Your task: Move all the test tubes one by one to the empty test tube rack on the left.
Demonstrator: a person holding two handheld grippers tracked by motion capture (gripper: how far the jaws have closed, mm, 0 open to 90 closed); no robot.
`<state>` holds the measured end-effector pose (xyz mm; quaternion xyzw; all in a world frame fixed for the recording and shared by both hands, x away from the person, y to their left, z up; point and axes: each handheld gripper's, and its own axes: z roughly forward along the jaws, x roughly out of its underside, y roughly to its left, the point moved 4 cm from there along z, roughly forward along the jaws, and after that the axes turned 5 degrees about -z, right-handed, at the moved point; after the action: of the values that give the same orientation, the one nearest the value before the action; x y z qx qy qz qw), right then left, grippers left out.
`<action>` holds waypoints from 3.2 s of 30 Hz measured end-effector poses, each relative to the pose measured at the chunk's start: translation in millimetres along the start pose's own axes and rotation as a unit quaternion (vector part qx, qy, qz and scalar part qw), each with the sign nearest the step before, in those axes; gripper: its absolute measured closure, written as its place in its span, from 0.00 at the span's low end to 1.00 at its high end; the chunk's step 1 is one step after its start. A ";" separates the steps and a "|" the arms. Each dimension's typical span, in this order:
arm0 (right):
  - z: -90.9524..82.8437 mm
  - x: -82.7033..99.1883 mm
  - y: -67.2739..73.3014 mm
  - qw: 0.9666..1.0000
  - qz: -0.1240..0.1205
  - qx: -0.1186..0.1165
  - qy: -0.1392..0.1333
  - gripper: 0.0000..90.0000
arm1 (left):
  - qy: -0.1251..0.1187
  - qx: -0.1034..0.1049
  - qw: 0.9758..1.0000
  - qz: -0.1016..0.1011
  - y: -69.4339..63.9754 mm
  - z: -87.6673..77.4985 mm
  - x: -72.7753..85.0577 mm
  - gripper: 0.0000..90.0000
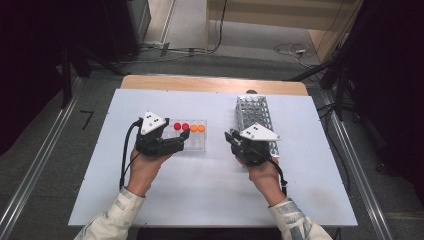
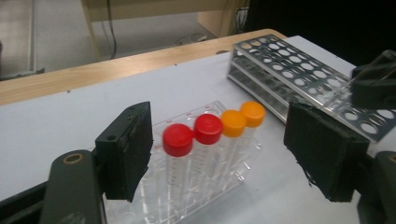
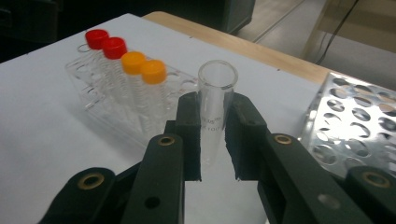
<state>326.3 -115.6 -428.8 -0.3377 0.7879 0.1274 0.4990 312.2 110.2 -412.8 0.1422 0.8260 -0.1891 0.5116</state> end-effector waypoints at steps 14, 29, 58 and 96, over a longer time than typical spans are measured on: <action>19.3 5.8 49.4 0.998 -0.038 -0.055 0.016 0.82 | 0.035 0.085 0.995 0.043 -44.0 8.7 11.3 0.52; 25.9 5.5 65.0 0.997 -0.044 -0.064 0.015 0.82 | 0.054 0.100 0.993 0.036 -45.4 13.9 18.4 0.78; 9.2 14.3 48.7 0.996 -0.039 -0.071 0.028 0.31 | 0.042 0.082 0.995 0.031 -23.7 -5.2 12.2 0.85; -43.8 41.6 -15.9 1.000 0.011 -0.011 0.014 0.33 | -0.006 -0.019 1.000 -0.003 48.0 -41.8 -11.2 0.85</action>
<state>294.7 -167.7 -442.5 -0.3362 0.7972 0.1369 0.4824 304.6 171.5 -393.8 0.1287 0.8266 -0.1764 0.5187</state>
